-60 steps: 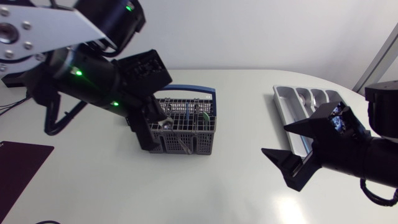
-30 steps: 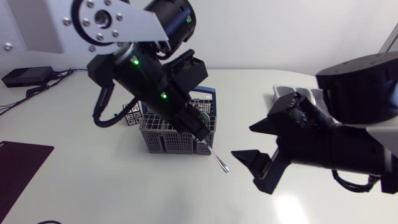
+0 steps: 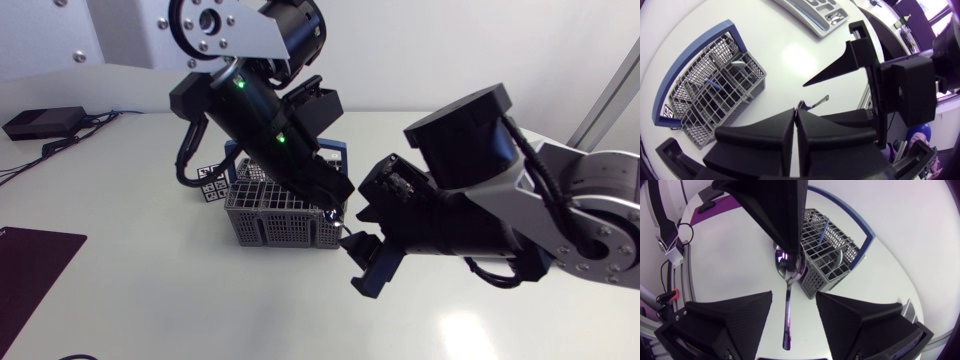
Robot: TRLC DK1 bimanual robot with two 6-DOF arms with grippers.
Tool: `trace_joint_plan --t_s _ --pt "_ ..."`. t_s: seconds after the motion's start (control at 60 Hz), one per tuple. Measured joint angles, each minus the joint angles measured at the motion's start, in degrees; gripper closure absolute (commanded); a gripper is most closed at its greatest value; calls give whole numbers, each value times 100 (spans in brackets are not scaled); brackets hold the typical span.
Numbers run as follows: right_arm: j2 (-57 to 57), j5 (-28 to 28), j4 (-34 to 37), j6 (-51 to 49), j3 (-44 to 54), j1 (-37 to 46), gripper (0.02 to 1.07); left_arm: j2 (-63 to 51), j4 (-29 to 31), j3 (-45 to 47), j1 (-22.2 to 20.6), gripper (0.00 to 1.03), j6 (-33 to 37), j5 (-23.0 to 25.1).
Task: Transfer all utensils from the basket to the drawer tray.
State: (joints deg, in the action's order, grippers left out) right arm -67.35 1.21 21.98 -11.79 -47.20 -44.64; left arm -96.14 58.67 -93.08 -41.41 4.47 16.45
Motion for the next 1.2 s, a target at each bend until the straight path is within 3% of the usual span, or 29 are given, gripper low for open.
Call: trace_joint_plan --t_s 0.217,0.7,0.817,0.983,1.2 --pt "-83 -24 -164 -9 -2 -7 84 -68 44 0 4 100 0 94" --pt "-94 -17 -249 -114 2 -31 98 -116 81 -118 28 99 0 109" --pt "-94 -9 -258 -127 4 -31 98 -116 142 -157 55 74 0 127" --pt "-94 118 -289 -179 85 -31 98 -116 153 -310 90 47 0 131" --pt "-57 262 -282 -249 317 -24 98 -109 173 -535 227 40 2 162"
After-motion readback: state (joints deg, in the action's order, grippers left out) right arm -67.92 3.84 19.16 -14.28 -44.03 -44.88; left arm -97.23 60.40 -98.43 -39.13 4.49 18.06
